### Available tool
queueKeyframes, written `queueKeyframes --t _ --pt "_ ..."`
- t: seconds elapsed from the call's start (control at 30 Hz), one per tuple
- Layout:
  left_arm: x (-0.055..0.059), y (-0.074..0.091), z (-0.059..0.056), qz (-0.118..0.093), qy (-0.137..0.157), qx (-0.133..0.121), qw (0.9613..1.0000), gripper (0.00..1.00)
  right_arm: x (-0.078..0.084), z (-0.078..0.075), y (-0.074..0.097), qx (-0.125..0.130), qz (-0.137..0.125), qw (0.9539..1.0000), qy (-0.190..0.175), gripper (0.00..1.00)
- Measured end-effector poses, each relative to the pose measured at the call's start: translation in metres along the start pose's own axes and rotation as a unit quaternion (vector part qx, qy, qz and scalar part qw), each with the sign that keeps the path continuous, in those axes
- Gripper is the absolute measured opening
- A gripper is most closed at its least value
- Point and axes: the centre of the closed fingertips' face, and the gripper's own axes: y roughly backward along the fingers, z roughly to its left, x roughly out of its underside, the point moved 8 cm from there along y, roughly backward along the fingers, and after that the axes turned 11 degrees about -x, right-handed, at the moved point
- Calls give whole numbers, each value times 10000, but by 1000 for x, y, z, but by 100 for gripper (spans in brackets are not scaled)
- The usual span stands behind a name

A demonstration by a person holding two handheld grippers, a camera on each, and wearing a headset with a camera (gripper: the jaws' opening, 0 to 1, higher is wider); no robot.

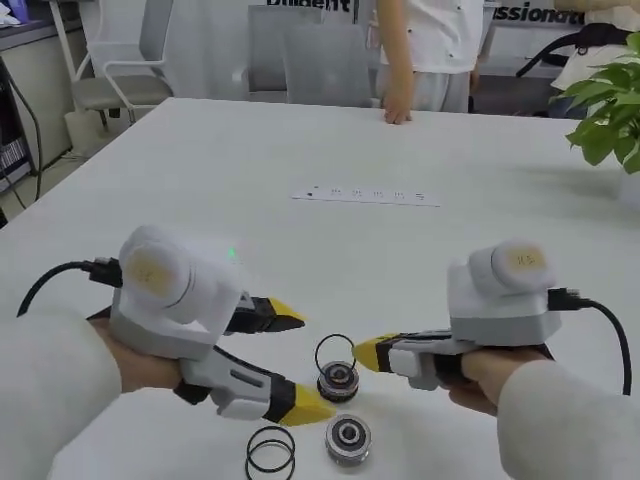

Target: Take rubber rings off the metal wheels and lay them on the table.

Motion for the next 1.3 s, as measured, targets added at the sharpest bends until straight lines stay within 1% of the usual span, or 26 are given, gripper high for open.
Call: queueKeyframes --t 0.13,0.2,0.23,0.37,0.4,0.5,0.57,0.73,0.83,0.93,1.0,1.07,1.1,1.13,1.2,1.3 --pt "2 12 0 28 13 12 10000 59 -1 2 0 -36 -14 10000 4 0" --pt "3 20 1 -5 62 -24 10000 60 -2 4 0 -66 -15 10000 17 0" --pt "4 24 2 -13 123 -56 9999 61 -2 5 0 -87 -19 10000 28 0" --pt "9 37 7 -15 214 -224 9995 64 -4 10 -1 -158 -30 9999 65 0" --pt "9 40 8 -35 260 -260 9993 64 -5 11 -1 -172 -34 9998 73 0" --pt "11 52 10 -187 438 -386 9981 64 -6 13 -1 -216 -49 9997 95 0" --pt "15 57 9 -191 524 -385 9977 65 -7 15 -1 -242 -65 9996 101 0" --pt "26 64 7 -103 607 -320 9976 65 -9 21 -2 -328 -96 9993 130 0" --pt "31 70 8 -128 732 -317 9967 65 -10 23 -3 -382 -112 9991 152 0" --pt "36 75 11 -233 963 -349 9945 65 -11 27 -4 -449 -128 9988 157 0" --pt "40 77 11 -228 1020 -364 9939 66 -12 29 -5 -490 -141 9986 152 0" --pt "45 78 11 -179 1054 -359 9936 68 -12 30 -6 -521 -133 9984 169 0" --pt "49 77 10 -104 1094 -355 9933 69 -13 31 -6 -535 -130 9983 179 0" --pt "50 77 10 -74 1099 -344 9933 69 -13 32 -7 -556 -125 9982 184 0" --pt "52 75 7 6 1083 -260 9938 71 -14 34 -7 -590 -127 9980 194 0" --pt "54 71 2 121 1104 -78 9938 75 -14 37 -9 -643 -119 9977 200 0"
